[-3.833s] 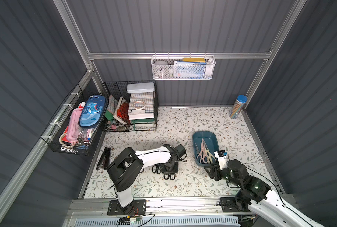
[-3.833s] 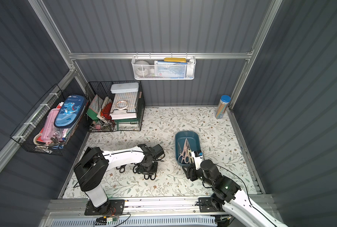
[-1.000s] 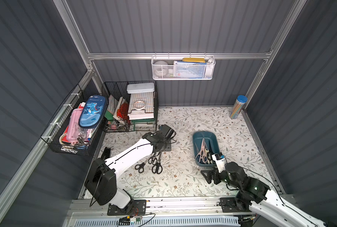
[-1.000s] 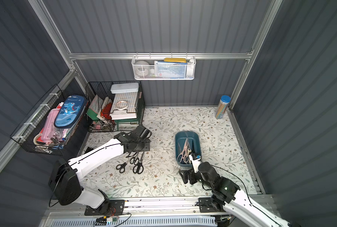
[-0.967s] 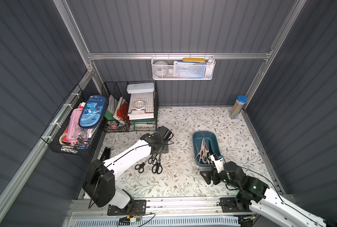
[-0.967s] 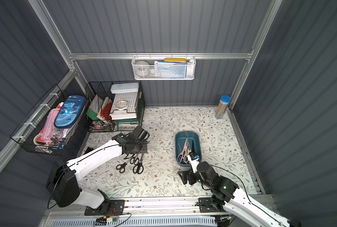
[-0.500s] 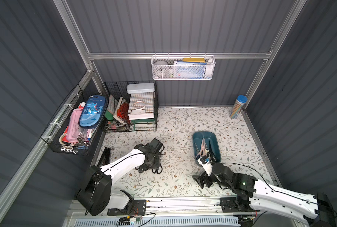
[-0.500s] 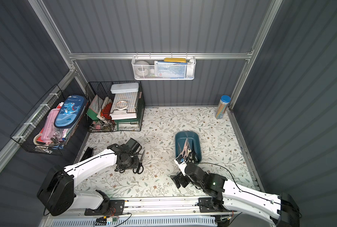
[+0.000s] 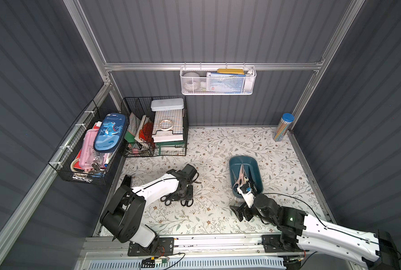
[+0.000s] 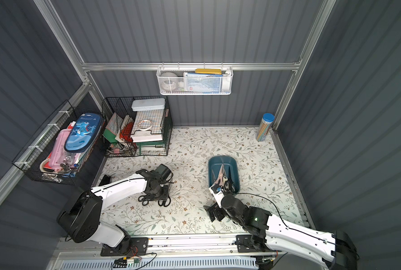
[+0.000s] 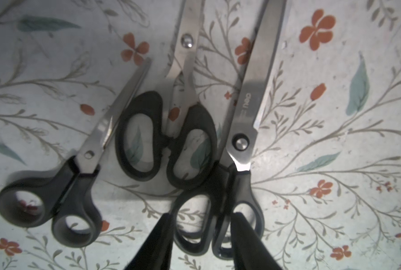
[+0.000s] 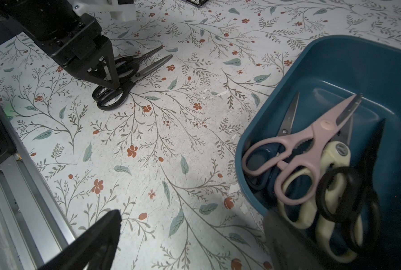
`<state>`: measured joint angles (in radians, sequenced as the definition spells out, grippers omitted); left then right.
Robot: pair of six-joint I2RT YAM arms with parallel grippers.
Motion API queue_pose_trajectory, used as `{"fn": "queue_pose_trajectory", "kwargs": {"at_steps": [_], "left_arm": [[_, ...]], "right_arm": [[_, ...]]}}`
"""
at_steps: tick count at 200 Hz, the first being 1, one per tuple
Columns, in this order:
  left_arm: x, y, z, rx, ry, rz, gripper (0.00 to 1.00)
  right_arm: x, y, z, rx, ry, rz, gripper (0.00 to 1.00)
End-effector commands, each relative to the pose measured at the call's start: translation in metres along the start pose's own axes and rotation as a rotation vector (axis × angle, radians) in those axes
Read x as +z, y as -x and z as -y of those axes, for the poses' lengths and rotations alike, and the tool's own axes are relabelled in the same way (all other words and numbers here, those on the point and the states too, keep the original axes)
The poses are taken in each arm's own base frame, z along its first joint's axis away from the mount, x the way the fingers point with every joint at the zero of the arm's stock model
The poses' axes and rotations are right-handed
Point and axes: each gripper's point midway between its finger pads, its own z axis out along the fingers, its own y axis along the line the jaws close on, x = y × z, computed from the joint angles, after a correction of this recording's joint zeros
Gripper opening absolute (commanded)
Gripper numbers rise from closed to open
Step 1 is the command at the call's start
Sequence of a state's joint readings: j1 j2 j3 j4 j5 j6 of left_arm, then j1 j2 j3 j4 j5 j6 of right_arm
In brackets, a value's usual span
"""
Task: Put the scissors into the storage box
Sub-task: Pick up the scissors from the center of the board.
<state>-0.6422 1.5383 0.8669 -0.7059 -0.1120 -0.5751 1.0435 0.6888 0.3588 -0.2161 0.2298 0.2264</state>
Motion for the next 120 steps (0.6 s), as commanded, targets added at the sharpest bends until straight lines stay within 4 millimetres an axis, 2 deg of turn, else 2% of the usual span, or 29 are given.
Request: {"fn": "queue_pose_trajectory", "kwargs": {"at_steps": [1, 38, 48, 87, 120], "left_arm": [[0.002, 0.003, 0.012, 0.042, -0.017, -0.003, 0.44], [0.015, -0.004, 0.011, 0.034, 0.003, -0.043, 0.43], [0.018, -0.006, 0.010, 0.034, 0.009, -0.049, 0.38], [0.026, -0.007, 0.009, 0.028, 0.022, -0.063, 0.32], [0.029, -0.007, 0.010, 0.025, 0.018, -0.063, 0.22]], "right_arm": [[0.000, 0.001, 0.003, -0.001, -0.020, 0.010, 0.99], [0.001, 0.001, 0.004, -0.001, -0.026, 0.011, 0.99], [0.001, 0.001, 0.003, -0.002, -0.023, 0.007, 0.99], [0.001, 0.001, 0.003, -0.001, -0.023, 0.008, 0.99], [0.001, 0.001, 0.005, 0.001, -0.035, 0.009, 0.99]]}}
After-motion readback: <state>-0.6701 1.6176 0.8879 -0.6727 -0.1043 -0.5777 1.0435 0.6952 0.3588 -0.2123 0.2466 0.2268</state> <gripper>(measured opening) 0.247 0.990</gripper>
